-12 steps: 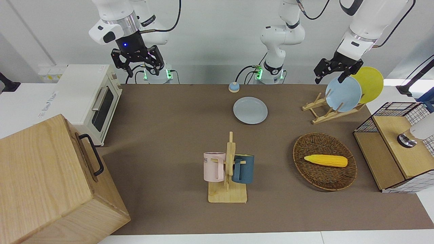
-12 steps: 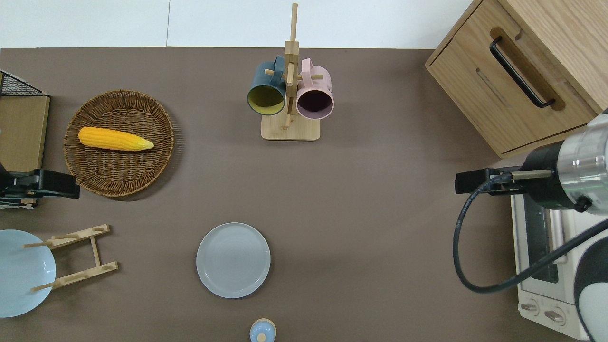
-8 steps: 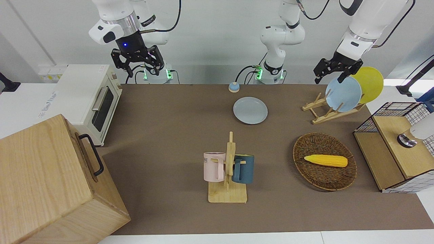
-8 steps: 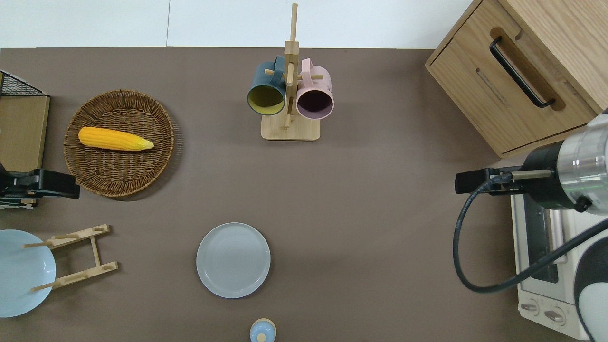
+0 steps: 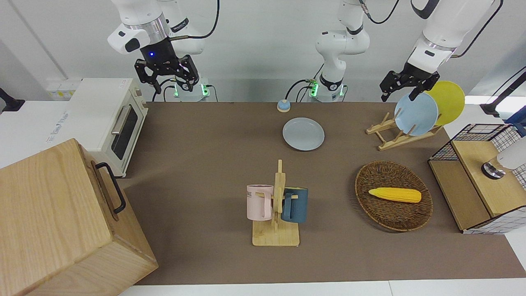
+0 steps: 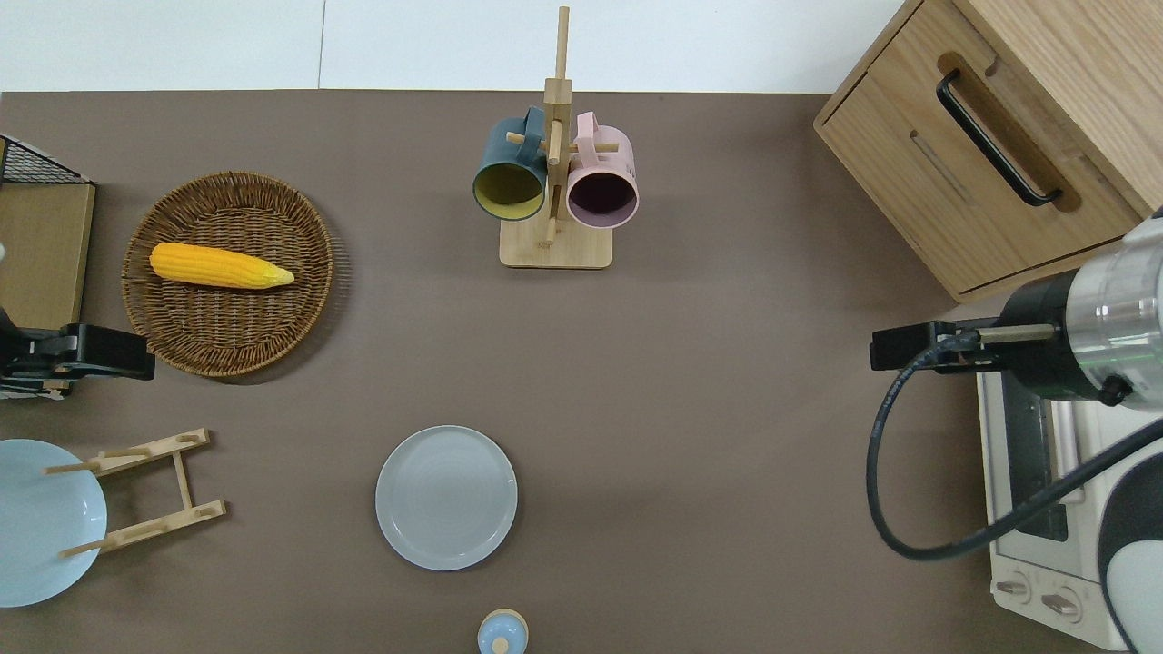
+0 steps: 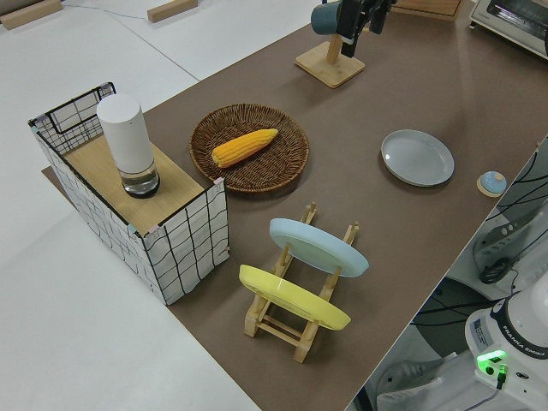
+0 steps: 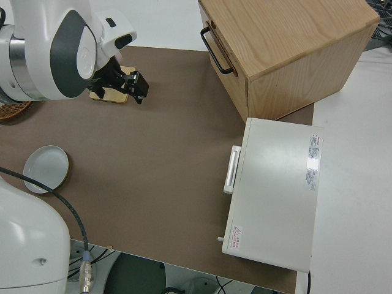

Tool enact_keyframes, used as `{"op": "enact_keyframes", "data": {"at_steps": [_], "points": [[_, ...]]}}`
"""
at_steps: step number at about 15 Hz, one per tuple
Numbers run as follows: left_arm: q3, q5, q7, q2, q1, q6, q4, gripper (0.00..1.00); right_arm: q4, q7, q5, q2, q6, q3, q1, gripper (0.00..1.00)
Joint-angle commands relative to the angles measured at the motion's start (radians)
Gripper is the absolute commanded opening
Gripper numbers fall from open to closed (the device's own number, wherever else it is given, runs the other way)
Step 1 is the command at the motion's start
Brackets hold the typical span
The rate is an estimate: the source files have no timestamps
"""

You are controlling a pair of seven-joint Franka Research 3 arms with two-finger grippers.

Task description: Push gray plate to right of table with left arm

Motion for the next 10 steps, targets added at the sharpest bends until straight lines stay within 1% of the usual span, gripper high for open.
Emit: {"op": "enact_keyframes", "data": {"at_steps": [1,4,7,10], "points": [[0.005,0.009,0.003,-0.008,-0.007,-0.007,-0.001,0.99,0.014,0.002,0.016,0.006,-0.005,0.003,-0.006,0.996],[0.005,0.01,0.003,-0.008,-0.006,-0.009,-0.003,0.99,0.014,0.002,0.016,0.006,-0.005,0.003,-0.006,0.996],[0.005,0.011,-0.001,-0.023,-0.007,-0.007,-0.023,0.99,0.014,0.002,0.016,0.006,-0.005,0.004,-0.006,0.996],[0.005,0.009,0.001,-0.075,-0.004,0.037,-0.11,0.99,0.014,0.002,0.016,0.006,-0.005,0.003,-0.006,0.996]]}}
